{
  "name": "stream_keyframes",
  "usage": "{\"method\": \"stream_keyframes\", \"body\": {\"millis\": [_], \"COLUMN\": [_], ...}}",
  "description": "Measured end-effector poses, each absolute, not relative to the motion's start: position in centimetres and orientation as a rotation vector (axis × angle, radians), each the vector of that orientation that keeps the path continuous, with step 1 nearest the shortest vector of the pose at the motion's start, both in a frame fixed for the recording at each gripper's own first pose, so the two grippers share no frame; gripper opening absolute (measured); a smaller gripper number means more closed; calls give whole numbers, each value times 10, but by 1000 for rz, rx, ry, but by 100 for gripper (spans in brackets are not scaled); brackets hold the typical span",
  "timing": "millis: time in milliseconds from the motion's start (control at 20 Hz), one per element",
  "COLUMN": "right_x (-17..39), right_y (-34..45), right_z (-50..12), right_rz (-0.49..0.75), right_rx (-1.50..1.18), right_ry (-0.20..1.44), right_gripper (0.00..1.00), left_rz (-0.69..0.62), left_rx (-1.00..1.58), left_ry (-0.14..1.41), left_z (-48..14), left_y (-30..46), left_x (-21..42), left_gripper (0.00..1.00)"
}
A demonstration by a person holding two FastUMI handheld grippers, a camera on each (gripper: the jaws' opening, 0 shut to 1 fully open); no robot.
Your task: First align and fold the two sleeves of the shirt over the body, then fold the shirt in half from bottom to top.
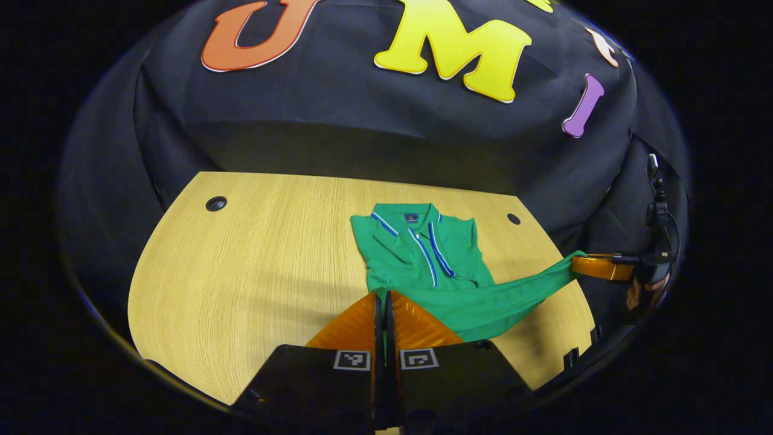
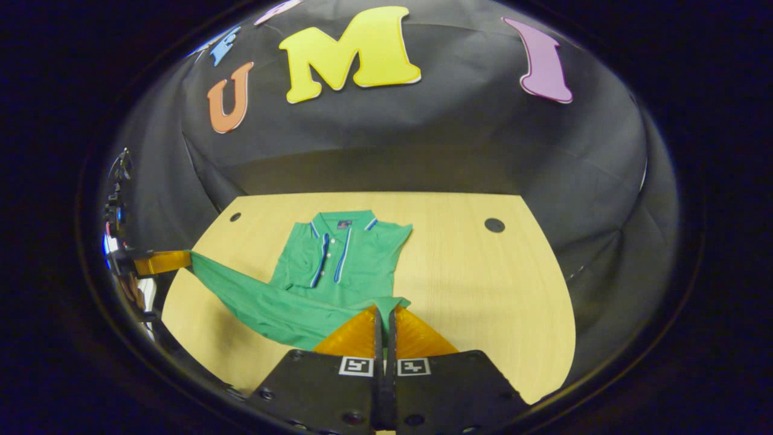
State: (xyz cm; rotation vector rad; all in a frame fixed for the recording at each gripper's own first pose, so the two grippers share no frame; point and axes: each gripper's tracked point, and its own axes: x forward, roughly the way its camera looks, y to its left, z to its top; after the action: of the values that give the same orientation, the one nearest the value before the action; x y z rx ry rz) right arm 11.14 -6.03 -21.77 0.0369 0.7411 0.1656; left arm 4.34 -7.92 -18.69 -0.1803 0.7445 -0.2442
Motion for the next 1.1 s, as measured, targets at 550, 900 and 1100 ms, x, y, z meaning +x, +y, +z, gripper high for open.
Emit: {"method": "stream_keyframes", "body": {"millis": [550,900,1100], "right_x": [251,323,336], "right_y": [-58,-48,-48], "right_z": [-218,-234,-270], "right_rz": [126,144,140], "right_rx": [15,-13,-11], "right_ry": [664,599,646], "right_gripper": [0,0,0], "left_rz": [-137,-77,-55], "left_rx": [-212,-170,-187], "left_ry": [641,551,569], "left_z": [-199,-223,-260], "left_y": [-62,-61,-62], "left_x": [162,227,244], "left_gripper": [5,5,5]}}
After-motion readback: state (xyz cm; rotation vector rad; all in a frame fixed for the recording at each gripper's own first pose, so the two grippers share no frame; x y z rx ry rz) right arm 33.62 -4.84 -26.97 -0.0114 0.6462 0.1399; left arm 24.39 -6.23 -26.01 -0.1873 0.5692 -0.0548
